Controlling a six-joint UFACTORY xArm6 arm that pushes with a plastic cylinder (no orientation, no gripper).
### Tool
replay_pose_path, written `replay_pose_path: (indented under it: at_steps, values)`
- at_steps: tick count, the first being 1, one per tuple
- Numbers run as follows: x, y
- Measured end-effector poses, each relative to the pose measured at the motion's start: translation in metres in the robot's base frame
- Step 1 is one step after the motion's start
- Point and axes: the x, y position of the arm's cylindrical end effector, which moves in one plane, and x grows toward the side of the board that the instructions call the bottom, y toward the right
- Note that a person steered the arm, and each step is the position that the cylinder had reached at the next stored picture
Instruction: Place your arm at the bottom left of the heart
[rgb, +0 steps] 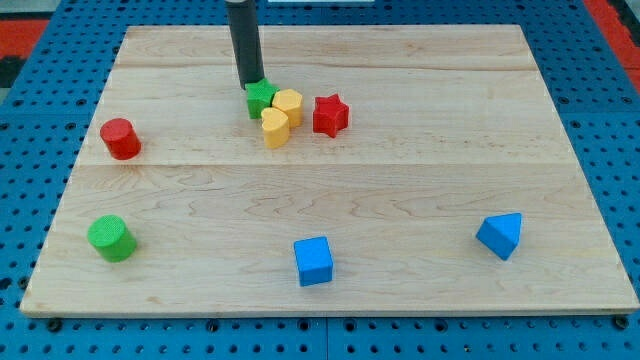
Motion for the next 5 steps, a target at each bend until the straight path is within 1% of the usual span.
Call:
replay_pose_path:
  at_steps: [1, 2, 3, 4, 5]
  values:
    - [0.031, -0.003]
    - [0.032, -0.039]
    - [0.066, -0.077]
    - [0.139, -0.018]
    - [0.132, -0.003]
